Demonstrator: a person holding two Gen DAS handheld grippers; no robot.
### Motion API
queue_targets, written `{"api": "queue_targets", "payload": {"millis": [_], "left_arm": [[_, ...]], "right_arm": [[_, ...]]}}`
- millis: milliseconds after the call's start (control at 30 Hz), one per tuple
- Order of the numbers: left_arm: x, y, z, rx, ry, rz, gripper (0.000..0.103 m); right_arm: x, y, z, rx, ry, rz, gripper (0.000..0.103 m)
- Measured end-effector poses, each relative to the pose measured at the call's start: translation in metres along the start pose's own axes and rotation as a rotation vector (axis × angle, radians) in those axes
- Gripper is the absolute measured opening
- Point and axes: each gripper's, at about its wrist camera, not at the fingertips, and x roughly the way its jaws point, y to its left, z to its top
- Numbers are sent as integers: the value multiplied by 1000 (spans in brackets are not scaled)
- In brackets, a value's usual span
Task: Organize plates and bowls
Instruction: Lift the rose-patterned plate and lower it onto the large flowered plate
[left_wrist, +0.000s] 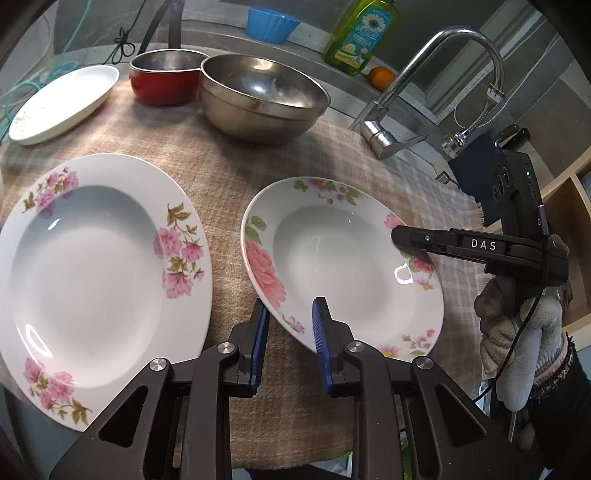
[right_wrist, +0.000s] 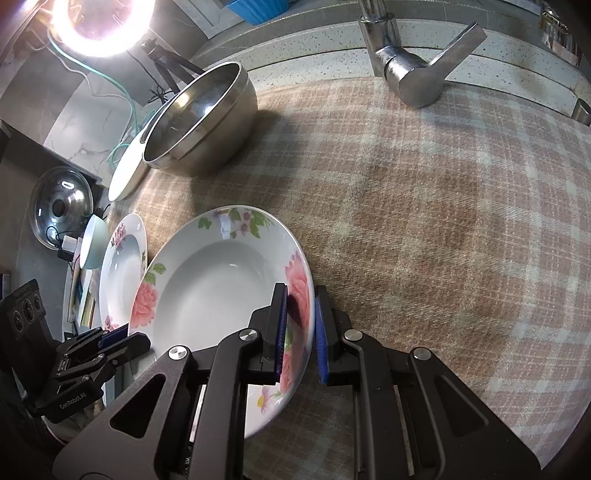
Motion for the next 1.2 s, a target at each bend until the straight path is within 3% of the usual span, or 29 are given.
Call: {"api": "queue_targets", "payload": {"millis": [533,833,1200], "left_arm": [[-33,22,3,-20,-67,11,21],[-61,62,0,-64,-107,47,21],[-85,123,-7,-120,-100,94,21]], "right_arm": [[-5,36,9,-42,-35,31,14],[18,91,21,-101,-27,67,14],[57,161,24,-167,9,87,14]]}}
